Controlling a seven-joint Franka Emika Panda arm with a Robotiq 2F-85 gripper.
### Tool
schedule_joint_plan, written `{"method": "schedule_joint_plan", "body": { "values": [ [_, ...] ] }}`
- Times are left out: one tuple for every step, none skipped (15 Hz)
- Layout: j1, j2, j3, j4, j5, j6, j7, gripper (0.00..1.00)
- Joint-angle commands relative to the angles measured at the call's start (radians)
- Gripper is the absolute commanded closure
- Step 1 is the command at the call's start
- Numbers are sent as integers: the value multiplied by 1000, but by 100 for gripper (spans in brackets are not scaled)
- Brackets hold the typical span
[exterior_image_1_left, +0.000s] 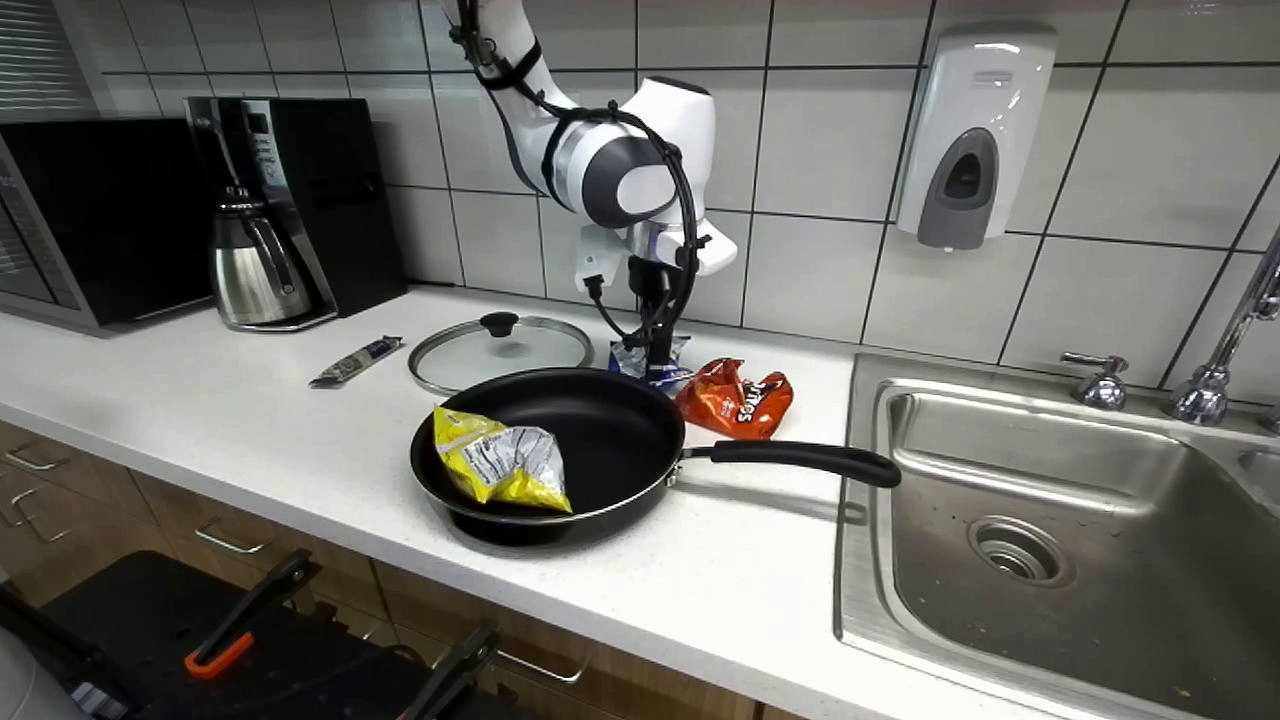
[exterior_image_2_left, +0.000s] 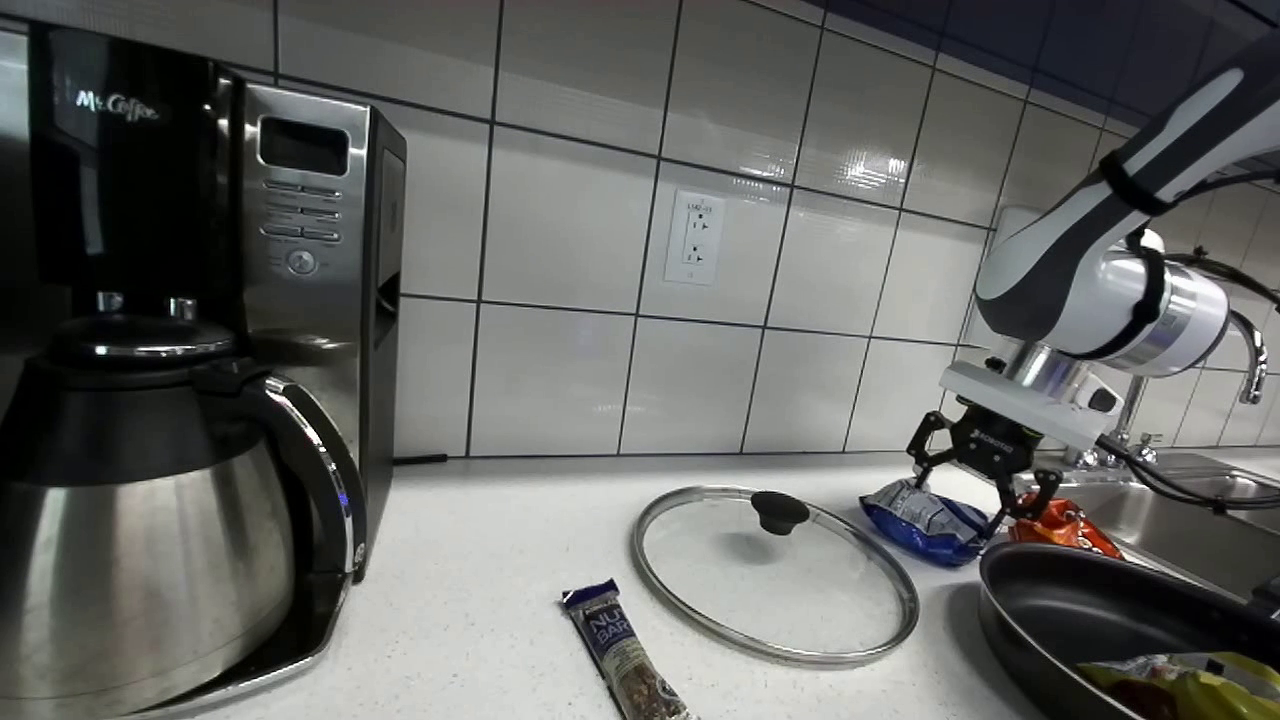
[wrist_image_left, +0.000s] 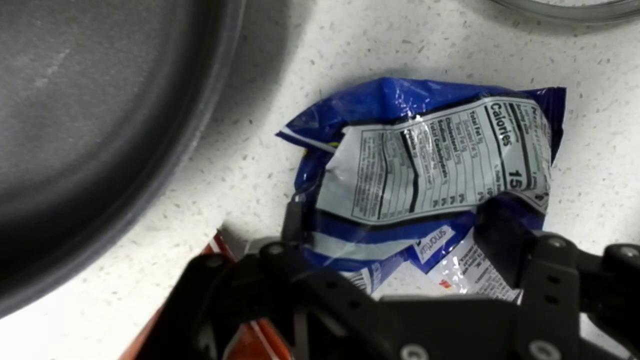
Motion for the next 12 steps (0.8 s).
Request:
{"method": "schedule_joint_plan", "body": {
  "values": [
    [0,13,4,24,15,2,20,42],
    [0,13,4,23,15,3,20,51],
    [-1,12,4,23,16,3,19,58],
    [-1,12,4,23,16,3,18,67],
    [-1,12,4,24,15,2,18,73],
    [-1,12,4,24,15,1,18,82],
    [-1,13,4,24,15,1,18,88],
    [-2,13,4,25,16,1,18,97],
    [-3,13,4,25,16,1,17,100],
    [-3,14,4,26,16,0,17,100],
    [-3,14,4,26,16,0,16,100],
    [-3,15,4,27,16,0,16,100]
  ]
}}
